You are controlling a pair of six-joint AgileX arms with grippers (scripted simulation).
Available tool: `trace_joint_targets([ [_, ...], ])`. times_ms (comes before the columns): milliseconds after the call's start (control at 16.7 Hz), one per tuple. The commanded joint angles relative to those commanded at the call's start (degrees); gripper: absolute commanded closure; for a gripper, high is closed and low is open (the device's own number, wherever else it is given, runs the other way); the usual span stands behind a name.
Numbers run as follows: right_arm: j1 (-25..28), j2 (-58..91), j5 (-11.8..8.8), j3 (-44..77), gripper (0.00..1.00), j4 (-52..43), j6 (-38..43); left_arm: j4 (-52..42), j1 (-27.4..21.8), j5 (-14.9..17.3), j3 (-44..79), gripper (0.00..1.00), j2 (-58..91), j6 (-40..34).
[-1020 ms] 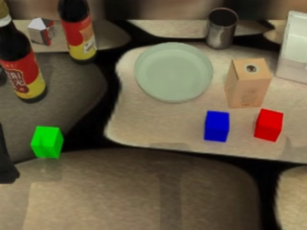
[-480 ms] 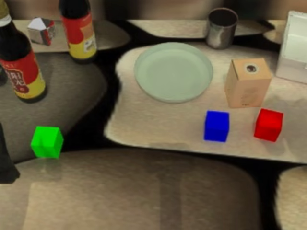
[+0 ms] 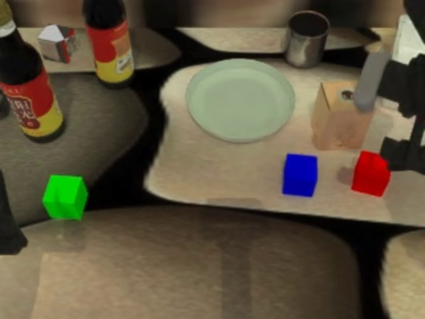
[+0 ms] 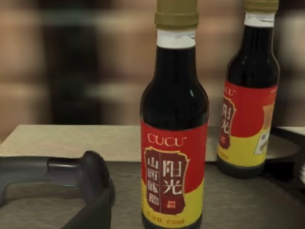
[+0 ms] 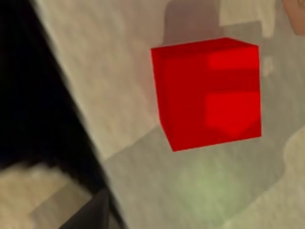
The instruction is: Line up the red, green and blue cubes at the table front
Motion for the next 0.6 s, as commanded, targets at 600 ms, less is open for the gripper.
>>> trace_joint_targets([
  [600,0.94,12.12,0.04,9.84,0.00,-6.14,-5.97,0.00,0.00,0.00,0.00,0.00,0.00,0.00],
])
